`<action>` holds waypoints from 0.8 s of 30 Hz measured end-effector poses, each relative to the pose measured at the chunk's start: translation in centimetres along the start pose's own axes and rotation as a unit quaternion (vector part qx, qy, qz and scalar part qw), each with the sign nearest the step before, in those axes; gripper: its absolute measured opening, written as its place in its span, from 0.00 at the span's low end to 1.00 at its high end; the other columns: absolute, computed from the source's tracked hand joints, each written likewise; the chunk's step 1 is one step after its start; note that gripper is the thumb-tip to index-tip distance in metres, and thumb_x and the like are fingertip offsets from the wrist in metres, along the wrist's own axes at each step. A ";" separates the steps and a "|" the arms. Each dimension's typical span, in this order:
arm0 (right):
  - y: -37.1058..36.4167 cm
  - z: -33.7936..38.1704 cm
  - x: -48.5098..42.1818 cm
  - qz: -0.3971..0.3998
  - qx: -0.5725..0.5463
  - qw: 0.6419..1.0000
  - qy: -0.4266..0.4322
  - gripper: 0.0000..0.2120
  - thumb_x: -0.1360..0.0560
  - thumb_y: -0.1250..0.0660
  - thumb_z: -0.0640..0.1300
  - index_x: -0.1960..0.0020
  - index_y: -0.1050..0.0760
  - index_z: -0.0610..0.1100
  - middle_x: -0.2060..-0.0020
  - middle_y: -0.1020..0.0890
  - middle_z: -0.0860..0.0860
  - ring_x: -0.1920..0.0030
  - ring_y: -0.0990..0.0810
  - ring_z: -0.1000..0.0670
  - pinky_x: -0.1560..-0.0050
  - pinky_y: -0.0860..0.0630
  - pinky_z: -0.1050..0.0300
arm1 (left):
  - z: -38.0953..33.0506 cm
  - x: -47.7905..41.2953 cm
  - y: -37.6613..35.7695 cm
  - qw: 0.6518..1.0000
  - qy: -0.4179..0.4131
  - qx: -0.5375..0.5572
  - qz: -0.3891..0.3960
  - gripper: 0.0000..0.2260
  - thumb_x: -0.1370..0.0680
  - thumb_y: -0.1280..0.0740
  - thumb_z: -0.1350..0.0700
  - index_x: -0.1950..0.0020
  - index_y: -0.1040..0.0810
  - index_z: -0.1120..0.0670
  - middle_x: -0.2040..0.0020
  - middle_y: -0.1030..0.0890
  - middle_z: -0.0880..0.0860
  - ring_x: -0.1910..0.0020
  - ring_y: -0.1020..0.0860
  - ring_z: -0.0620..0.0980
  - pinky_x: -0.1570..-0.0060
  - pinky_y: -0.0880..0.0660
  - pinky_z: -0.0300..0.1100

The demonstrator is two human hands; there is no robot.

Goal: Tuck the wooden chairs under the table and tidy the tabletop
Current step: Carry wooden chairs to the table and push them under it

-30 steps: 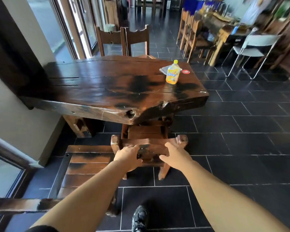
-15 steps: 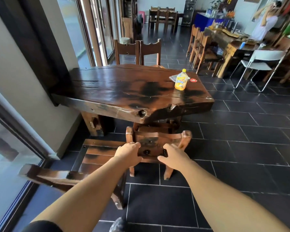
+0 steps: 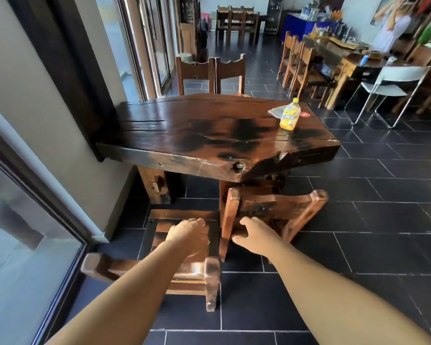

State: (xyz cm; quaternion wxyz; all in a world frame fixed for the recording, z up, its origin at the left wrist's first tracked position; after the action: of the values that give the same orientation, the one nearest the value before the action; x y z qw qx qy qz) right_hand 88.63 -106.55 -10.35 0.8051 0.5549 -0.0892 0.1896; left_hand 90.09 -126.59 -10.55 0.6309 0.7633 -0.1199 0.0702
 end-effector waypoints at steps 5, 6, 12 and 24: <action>-3.2 6.9 -0.3 0.002 -0.001 1.000 -0.007 0.29 0.23 0.35 0.60 0.26 0.35 0.49 0.30 0.30 0.49 0.32 0.27 0.44 0.37 0.27 0.48 | 7.4 1.3 0.0 1.000 -0.005 0.002 0.016 0.25 0.25 0.30 0.46 0.29 0.31 0.48 0.34 0.23 0.49 0.38 0.23 0.53 0.42 0.26 0.49; -3.9 8.2 -0.3 0.007 0.002 1.000 -0.005 0.29 0.22 0.35 0.60 0.26 0.35 0.49 0.29 0.30 0.49 0.32 0.27 0.44 0.37 0.27 0.48 | 8.7 1.6 0.0 1.000 -0.008 -0.001 0.021 0.25 0.25 0.30 0.45 0.29 0.31 0.47 0.35 0.23 0.49 0.38 0.23 0.52 0.42 0.25 0.49; -7.7 13.5 0.1 0.030 0.013 0.999 0.001 0.29 0.22 0.35 0.59 0.26 0.36 0.49 0.30 0.30 0.48 0.33 0.26 0.44 0.41 0.26 0.49 | 14.5 3.6 -0.6 0.999 -0.021 -0.002 0.043 0.25 0.24 0.33 0.44 0.29 0.32 0.46 0.33 0.24 0.48 0.36 0.25 0.53 0.40 0.29 0.51; -15.8 15.2 -2.9 0.025 0.104 0.994 0.036 0.31 0.24 0.43 0.69 0.31 0.33 0.49 0.36 0.26 0.48 0.37 0.26 0.45 0.42 0.24 0.45 | 20.4 3.6 -6.3 0.998 -0.004 0.058 0.004 0.29 0.26 0.36 0.35 0.29 0.31 0.48 0.35 0.24 0.48 0.35 0.27 0.52 0.38 0.29 0.49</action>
State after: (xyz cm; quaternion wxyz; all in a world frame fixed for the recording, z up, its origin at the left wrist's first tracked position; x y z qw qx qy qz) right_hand 93.44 -126.20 -19.36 0.7405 0.6265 -0.0537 0.2373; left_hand 94.35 -145.82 -19.59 0.5851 0.7982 -0.1213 0.0764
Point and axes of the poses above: each hand's wrist, its own x-axis away from the middle knuckle, its own y-axis out of the back of the hand, z = x × y, the point moved 5 cm from there along -x, towards the middle knuckle
